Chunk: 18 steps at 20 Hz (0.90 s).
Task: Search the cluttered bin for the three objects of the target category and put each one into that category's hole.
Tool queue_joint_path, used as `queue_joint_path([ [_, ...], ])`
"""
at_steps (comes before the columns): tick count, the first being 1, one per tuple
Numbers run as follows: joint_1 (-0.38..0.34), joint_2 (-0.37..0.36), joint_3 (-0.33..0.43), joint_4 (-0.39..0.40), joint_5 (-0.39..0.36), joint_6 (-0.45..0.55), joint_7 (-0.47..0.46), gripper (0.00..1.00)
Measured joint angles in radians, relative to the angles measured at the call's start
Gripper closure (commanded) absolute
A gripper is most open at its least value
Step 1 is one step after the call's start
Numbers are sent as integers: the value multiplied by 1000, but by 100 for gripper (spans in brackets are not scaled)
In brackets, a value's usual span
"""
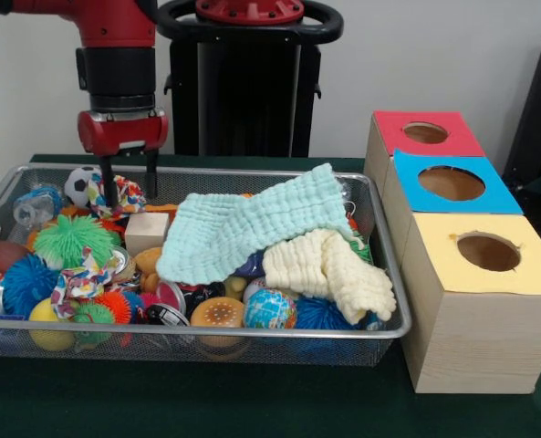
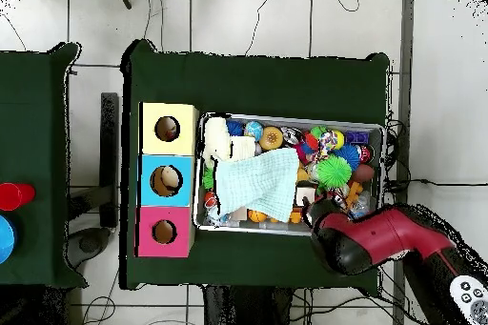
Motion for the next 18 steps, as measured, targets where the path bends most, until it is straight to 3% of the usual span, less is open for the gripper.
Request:
queue_joint_path([
  [8,39,5,-53,-23,-63,-3,0,0],
  [18,41,4,-86,-32,-72,-3,0,0],
])
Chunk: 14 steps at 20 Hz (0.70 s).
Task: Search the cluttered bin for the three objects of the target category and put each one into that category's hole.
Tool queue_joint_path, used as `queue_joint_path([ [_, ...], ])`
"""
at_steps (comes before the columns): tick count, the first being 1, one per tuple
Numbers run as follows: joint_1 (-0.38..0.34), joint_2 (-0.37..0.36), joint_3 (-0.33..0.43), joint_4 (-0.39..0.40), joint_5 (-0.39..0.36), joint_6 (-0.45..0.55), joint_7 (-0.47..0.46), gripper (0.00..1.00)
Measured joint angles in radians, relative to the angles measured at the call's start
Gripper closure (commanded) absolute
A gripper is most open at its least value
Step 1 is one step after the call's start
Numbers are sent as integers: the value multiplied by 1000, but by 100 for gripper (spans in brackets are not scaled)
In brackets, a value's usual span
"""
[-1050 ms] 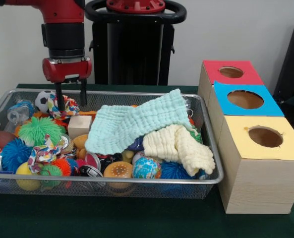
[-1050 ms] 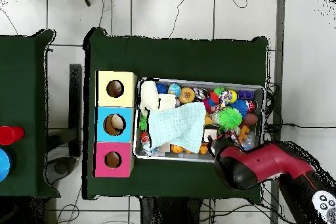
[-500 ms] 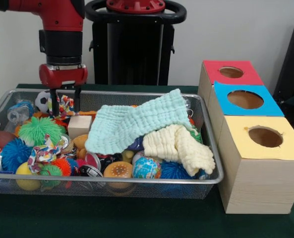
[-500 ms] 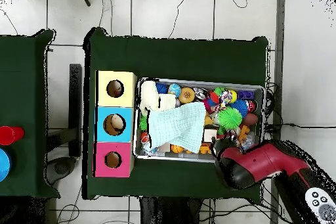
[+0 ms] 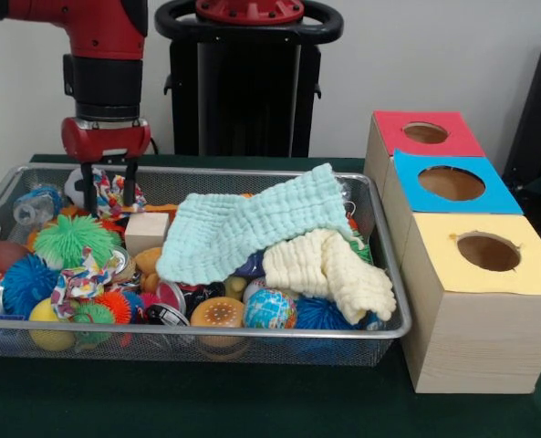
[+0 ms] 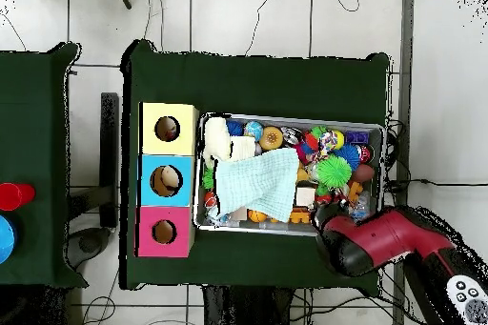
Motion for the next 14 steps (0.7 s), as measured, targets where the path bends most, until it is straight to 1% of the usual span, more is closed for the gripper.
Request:
queue_joint_path([
  [4,0,6,-15,-3,0,0,0,0],
  [14,0,72,-50,-6,0,0,0,0],
])
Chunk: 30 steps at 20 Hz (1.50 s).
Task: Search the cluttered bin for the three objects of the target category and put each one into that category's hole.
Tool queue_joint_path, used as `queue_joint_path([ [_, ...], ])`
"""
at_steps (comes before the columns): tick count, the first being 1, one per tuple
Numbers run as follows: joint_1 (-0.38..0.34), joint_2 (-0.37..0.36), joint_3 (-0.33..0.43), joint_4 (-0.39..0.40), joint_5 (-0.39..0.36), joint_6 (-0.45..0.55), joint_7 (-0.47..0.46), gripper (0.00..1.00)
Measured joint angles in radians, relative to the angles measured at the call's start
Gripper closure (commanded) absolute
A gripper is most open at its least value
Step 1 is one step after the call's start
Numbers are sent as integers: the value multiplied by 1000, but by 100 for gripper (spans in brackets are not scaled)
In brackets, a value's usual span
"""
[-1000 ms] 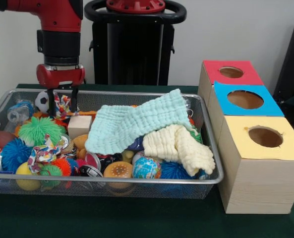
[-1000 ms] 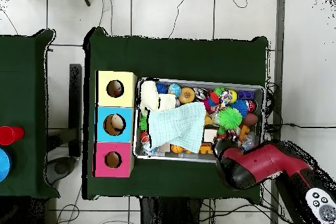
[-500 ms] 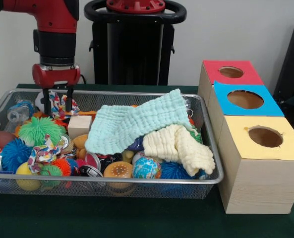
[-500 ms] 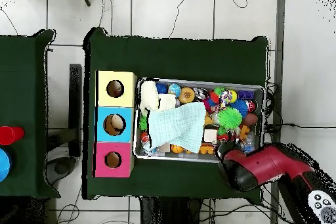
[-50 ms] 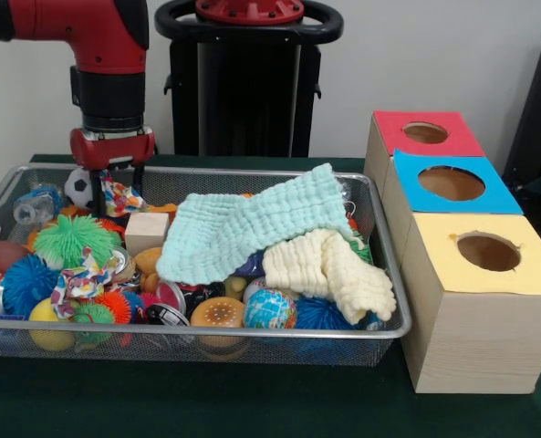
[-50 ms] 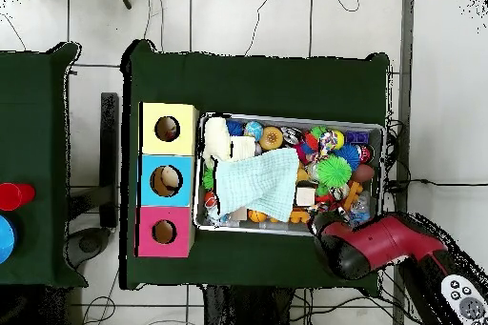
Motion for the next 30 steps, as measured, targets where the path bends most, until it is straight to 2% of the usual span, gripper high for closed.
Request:
queue_joint_path([
  [9,1,24,-14,-1,6,0,0,0],
  [10,1,25,-15,-1,6,0,0,100],
  [25,20,19,-37,-1,21,0,0,100],
  [30,26,-7,-37,7,103,17,0,100],
])
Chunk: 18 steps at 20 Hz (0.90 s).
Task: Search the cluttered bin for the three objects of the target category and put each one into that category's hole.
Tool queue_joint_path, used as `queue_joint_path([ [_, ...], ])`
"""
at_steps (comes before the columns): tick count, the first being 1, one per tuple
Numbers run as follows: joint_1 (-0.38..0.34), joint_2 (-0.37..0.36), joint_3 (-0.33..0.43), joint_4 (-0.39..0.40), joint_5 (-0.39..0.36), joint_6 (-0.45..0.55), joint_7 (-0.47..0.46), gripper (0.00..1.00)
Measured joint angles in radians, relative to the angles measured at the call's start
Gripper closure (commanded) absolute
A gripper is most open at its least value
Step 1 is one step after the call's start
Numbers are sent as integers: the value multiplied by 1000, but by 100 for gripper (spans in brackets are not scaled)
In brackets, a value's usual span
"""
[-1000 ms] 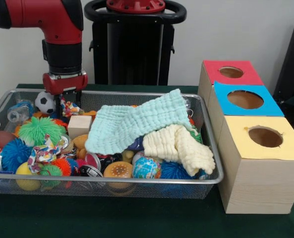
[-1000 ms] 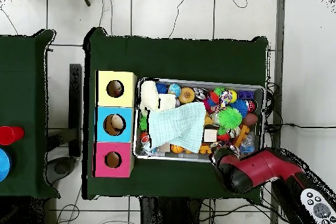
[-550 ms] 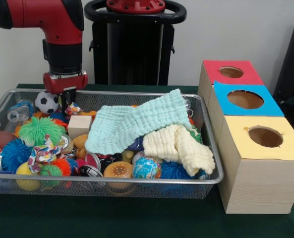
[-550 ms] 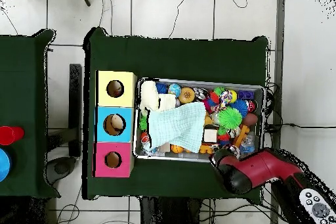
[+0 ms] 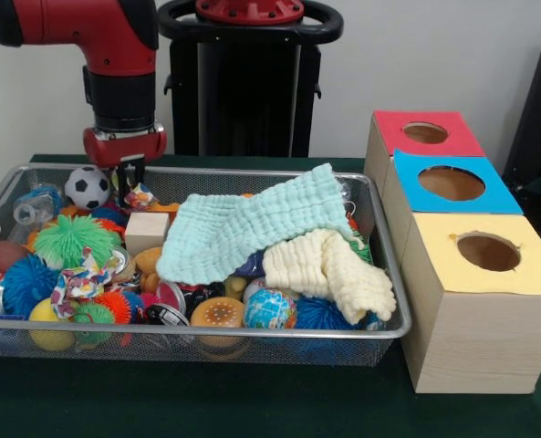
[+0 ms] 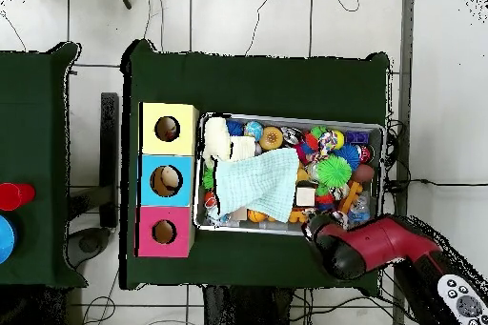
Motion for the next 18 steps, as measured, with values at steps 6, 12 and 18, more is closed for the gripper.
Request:
queue_joint_path([
  [6,23,-70,6,2,134,72,0,100],
  [12,45,-111,19,2,191,111,0,100],
  [18,61,-145,53,2,259,123,0,100],
])
